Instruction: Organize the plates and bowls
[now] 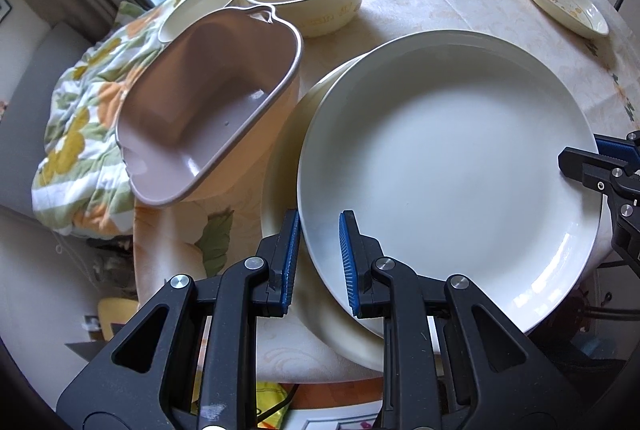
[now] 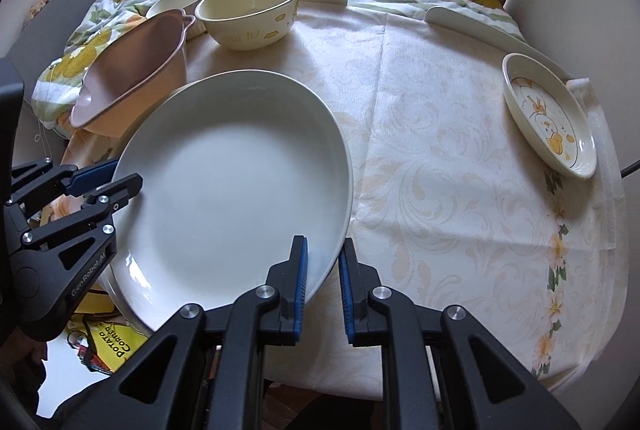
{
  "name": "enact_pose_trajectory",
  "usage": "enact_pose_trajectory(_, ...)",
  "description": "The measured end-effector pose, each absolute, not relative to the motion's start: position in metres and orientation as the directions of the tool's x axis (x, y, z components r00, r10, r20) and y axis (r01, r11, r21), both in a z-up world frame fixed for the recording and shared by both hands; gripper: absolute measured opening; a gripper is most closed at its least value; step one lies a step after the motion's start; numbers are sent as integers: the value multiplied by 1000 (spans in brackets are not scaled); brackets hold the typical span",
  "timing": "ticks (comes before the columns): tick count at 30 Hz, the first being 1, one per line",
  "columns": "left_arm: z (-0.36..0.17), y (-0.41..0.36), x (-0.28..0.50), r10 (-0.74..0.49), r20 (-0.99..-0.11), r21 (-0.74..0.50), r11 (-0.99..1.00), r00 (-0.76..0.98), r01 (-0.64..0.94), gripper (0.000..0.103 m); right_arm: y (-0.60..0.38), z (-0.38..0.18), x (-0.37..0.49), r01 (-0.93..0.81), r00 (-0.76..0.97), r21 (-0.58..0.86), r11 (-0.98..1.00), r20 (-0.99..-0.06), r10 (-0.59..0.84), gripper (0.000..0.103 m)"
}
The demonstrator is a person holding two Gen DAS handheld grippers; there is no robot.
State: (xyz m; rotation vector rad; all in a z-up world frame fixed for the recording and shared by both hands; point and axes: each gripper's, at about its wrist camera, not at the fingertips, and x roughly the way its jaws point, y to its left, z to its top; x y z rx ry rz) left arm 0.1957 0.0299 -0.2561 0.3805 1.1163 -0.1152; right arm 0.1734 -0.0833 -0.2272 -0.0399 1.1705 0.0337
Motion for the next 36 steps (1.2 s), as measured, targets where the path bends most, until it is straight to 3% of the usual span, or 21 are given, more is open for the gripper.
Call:
enact_pose_trajectory(19, -251, 34, 190, 131, -876, 279, 923, 464, 266, 18, -77, -229, 173, -41, 398, -62, 997, -917, -40, 14)
enact_pose_trajectory(36, -249, 36, 190, 126, -877, 272, 926, 464, 262, 18, -85, -228, 170, -18, 408, 6, 1000, -913, 12, 14)
